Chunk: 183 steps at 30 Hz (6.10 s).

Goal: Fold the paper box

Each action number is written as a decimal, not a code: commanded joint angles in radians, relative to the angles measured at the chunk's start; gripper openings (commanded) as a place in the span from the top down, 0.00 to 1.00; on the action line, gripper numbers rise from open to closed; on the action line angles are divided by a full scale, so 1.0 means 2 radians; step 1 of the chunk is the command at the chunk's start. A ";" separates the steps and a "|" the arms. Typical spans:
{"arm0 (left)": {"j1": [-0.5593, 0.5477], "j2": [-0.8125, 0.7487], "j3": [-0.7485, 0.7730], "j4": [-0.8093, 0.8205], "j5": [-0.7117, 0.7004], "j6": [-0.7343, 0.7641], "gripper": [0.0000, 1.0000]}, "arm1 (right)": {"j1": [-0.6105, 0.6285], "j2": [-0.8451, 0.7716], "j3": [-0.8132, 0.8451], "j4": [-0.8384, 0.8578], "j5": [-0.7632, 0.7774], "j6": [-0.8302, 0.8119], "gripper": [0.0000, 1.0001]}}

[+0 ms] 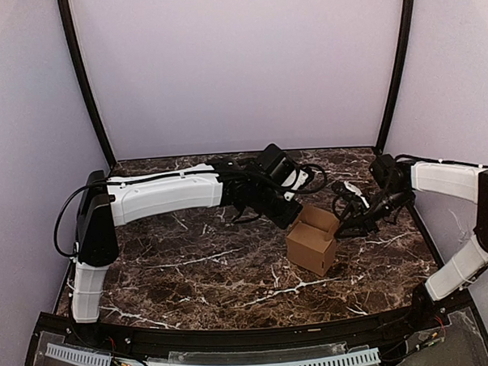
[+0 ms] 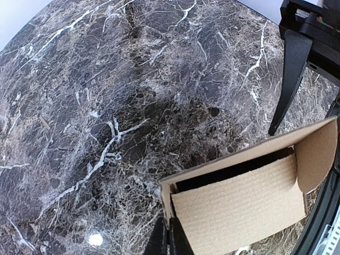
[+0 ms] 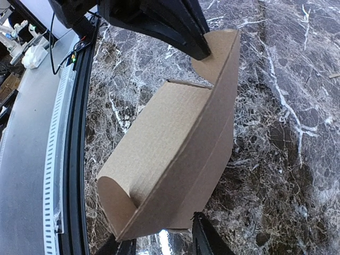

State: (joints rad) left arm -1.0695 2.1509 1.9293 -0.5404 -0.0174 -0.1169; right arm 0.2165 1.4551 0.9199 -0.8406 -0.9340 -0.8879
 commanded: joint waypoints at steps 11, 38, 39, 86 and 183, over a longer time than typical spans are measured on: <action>-0.013 0.010 -0.007 -0.027 -0.008 -0.028 0.99 | -0.019 -0.004 0.004 -0.019 -0.012 -0.023 0.52; -0.033 0.001 -0.016 -0.014 -0.038 -0.042 0.99 | 0.016 -0.201 -0.100 0.082 0.175 -0.058 0.43; -0.033 0.001 -0.015 -0.014 -0.038 -0.040 0.99 | 0.017 -0.199 -0.098 0.088 0.169 -0.054 0.44; -0.023 0.047 0.151 -0.153 -0.047 0.030 0.69 | -0.020 -0.069 0.093 -0.082 0.021 0.020 0.39; -0.087 -0.091 -0.258 0.322 -0.071 0.133 0.99 | 0.026 0.028 0.161 -0.133 0.028 0.144 0.83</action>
State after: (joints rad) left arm -1.2381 2.0171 1.3930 0.1627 -0.1490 0.1272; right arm 0.2668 1.5639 1.2060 -1.0809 -0.8791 -0.5873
